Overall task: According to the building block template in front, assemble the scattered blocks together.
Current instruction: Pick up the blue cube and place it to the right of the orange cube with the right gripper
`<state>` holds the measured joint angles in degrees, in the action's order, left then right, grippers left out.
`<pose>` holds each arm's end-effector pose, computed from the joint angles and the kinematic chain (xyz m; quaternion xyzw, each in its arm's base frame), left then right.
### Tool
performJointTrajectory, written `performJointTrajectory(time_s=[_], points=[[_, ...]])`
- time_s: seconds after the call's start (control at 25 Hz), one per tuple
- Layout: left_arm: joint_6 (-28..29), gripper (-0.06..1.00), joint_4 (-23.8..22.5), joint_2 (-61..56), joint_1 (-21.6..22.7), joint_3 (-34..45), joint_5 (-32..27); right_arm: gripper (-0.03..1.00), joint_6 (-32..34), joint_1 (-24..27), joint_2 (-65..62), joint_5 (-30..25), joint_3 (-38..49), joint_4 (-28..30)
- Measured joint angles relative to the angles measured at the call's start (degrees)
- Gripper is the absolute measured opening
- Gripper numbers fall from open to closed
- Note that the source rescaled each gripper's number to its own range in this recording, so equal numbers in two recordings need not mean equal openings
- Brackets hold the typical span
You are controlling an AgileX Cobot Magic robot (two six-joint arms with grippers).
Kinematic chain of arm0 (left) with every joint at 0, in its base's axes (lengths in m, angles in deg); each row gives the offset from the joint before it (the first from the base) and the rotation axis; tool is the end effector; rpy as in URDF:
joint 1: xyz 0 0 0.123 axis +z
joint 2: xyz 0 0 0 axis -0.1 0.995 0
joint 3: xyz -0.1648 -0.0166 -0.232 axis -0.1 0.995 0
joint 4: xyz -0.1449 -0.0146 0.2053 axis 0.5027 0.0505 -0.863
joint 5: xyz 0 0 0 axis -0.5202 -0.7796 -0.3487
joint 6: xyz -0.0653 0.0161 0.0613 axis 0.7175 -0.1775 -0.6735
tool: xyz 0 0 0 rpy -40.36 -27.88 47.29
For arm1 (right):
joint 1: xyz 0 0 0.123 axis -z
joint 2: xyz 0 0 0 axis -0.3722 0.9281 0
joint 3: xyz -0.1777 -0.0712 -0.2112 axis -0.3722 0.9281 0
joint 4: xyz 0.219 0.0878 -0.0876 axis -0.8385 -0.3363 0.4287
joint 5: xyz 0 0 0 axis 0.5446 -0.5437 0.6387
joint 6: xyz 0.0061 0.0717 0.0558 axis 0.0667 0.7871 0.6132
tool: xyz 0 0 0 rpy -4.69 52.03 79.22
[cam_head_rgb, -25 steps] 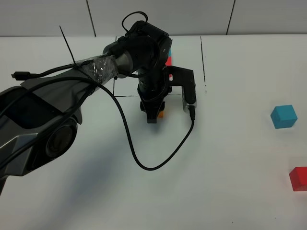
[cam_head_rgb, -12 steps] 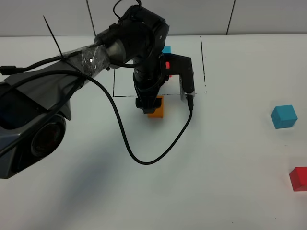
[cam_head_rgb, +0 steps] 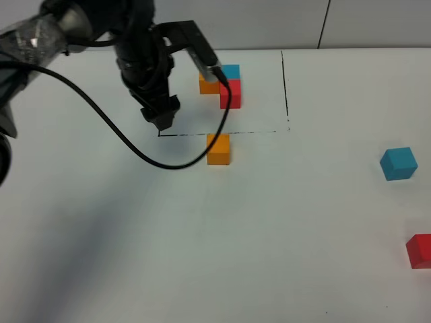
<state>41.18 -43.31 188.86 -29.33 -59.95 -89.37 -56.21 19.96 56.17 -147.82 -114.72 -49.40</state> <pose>0.4317 -0.1892 0.2225 0.5059 0.8549 0.0113 0.1141 -0.0041 0.0061 0.2775 -0.0597 0.8543 0.0204 0.5159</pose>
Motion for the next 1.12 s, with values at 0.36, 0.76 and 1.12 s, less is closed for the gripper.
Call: performJointTrajectory(time_s=[0.36, 0.76, 1.12], points=[[0.4, 0.87, 9.5, -15.7, 15.3, 19.9, 6.0, 0.73, 0.0, 0.0, 0.0, 0.0, 0.0, 0.0], [7.0, 0.86, 9.4, -43.3, 20.5, 47.9, 24.3, 0.73, 0.0, 0.0, 0.0, 0.0, 0.0, 0.0], [16.7, 0.86, 7.3, -65.2, 20.5, 62.4, 23.3, 0.73, 0.0, 0.0, 0.0, 0.0, 0.0, 0.0]])
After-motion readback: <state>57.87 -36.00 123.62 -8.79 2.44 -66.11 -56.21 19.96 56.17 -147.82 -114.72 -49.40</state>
